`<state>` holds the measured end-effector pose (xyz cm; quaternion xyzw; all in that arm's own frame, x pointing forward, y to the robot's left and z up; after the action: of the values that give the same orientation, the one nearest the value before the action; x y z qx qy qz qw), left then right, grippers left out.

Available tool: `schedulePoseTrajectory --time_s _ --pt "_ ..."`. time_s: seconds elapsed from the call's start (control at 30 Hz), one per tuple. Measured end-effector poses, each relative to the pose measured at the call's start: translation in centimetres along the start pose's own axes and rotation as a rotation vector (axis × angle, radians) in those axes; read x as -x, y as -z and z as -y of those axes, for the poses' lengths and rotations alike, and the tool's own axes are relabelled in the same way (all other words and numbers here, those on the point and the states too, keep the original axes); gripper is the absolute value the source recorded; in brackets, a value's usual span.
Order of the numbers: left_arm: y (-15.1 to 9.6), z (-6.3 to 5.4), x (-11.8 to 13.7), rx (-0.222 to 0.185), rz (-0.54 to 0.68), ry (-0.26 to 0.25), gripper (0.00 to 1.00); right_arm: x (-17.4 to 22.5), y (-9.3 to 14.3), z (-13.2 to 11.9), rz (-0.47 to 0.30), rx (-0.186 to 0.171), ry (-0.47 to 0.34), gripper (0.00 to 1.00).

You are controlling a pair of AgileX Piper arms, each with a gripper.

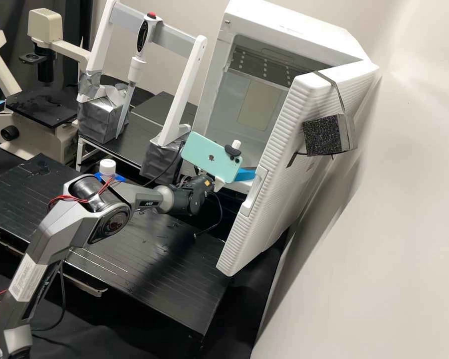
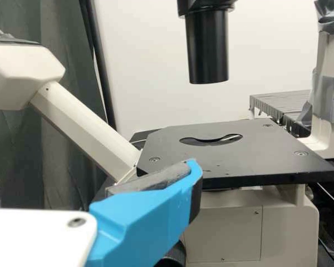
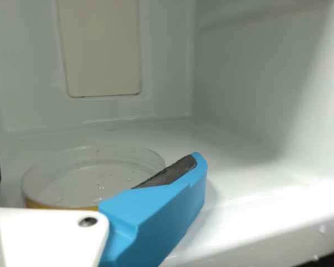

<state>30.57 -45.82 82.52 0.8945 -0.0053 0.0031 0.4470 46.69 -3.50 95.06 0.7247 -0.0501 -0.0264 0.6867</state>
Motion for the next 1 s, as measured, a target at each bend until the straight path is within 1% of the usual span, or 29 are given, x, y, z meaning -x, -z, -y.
schedulePoseTrajectory --time_s 0.07,0.3,1.0 --pt "0.0 0.0 0.0 0.0 0.0 0.0 1.0 0.0 0.01 0.03 -0.001 0.007 0.003 0.0" --pt "0.0 0.0 0.0 0.0 0.0 0.0 1.0 0.0 0.01 0.03 -0.001 0.001 0.003 0.0" --pt "0.0 0.0 0.0 0.0 0.0 0.0 1.0 0.11 -0.16 -0.2 0.003 0.0 -0.001 0.0"
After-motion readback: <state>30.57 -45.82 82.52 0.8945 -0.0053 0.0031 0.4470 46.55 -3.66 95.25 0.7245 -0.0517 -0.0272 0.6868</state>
